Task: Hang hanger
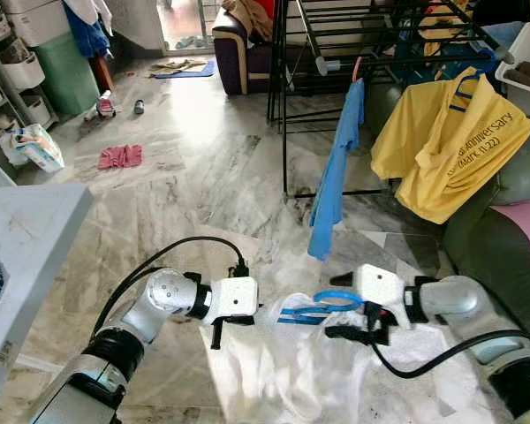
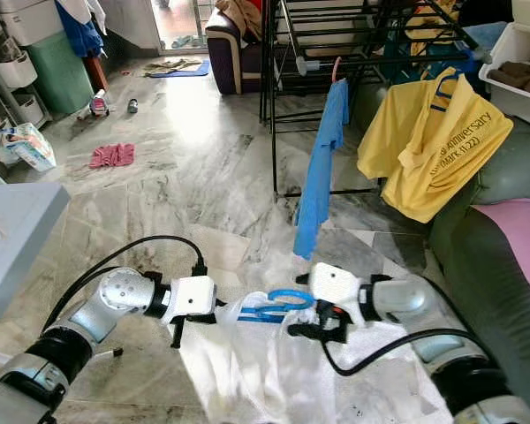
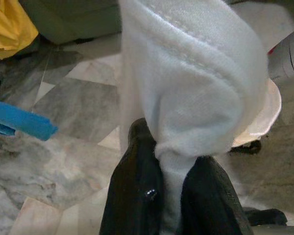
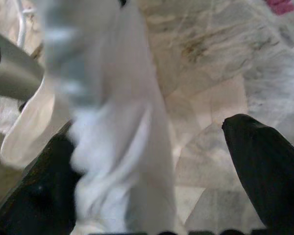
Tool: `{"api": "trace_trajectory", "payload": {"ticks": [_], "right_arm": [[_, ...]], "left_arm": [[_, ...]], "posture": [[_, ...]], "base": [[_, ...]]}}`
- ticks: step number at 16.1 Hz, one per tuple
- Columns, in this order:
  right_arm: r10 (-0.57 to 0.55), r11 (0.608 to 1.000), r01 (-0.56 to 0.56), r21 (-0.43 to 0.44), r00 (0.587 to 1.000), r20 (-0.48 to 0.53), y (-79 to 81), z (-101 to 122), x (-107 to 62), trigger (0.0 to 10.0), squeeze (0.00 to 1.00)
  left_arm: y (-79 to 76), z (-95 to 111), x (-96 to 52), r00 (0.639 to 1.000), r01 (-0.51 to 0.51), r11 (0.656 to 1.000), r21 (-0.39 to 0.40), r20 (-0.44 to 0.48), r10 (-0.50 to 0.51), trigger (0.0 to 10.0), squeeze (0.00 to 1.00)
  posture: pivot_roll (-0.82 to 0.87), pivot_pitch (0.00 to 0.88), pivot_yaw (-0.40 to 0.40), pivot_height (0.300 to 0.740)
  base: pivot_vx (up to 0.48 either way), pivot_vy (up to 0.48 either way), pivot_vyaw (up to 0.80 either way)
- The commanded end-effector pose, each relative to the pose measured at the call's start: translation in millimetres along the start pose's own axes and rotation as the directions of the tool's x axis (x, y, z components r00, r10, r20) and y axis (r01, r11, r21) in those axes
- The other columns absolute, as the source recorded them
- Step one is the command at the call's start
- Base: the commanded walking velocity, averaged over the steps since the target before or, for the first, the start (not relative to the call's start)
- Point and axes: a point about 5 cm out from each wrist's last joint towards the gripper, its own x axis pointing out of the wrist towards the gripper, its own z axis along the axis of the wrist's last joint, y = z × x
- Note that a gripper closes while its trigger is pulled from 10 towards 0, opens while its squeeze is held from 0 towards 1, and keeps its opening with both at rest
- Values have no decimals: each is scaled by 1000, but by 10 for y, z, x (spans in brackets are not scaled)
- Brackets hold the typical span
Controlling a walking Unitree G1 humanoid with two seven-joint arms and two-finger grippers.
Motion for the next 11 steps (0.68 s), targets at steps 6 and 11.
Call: {"api": "trace_trajectory", "payload": {"ticks": [6,11], "right_arm": [[-11,1000,11,2,1000,26,-64,24,-153,10000,0],[43,998,-44,45,999,19,94,-73,-105,8745,0]], "left_arm": [[148,-10,-112,998,-53,999,11,-15,54,0,0],[200,-4,-154,998,-60,998,13,-15,60,0,0]], "posture": [[-18,0,63,740],[-14,0,70,740]], "base": [[0,0,0],[0,0,0]]}}
